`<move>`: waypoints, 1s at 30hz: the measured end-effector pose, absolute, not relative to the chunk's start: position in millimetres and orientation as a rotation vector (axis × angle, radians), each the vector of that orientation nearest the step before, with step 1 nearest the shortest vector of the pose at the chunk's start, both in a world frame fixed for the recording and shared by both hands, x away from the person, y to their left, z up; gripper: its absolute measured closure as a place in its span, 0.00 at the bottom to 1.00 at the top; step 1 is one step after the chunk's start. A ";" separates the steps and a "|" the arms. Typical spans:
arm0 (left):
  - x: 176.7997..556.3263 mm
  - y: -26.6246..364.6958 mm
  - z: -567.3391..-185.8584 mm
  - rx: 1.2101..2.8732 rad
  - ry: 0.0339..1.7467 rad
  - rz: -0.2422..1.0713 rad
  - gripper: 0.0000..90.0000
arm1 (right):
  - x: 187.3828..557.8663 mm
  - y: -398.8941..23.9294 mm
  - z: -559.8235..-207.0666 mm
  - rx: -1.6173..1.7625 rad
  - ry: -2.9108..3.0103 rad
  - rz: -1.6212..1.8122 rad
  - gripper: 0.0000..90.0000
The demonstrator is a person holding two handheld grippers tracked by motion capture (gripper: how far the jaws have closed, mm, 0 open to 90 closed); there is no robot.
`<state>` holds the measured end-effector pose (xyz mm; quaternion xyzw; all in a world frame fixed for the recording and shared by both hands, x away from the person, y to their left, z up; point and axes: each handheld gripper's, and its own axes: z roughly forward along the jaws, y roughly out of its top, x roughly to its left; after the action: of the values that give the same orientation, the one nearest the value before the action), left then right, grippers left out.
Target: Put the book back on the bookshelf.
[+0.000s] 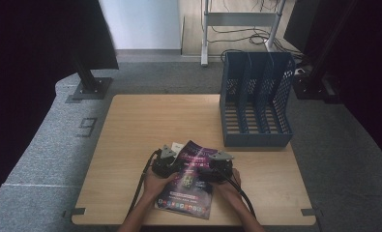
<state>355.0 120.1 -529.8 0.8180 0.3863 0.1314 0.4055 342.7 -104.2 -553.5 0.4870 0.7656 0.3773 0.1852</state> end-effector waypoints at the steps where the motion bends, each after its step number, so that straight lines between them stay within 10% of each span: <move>1: 354.4 120.0 -528.9 2.064 0.971 0.333 0.91 | 342.7 -104.2 -553.5 1.372 2.157 1.063 0.12; 30: 336.1 118.1 -502.4 1.999 0.821 0.384 0.96 | 340.0 -120.6 -540.3 1.344 2.115 1.162 0.18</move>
<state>336.1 118.1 -502.4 0.8106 0.3330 0.1558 0.4558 340.0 -120.6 -540.3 0.4778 0.7518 0.4133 0.1886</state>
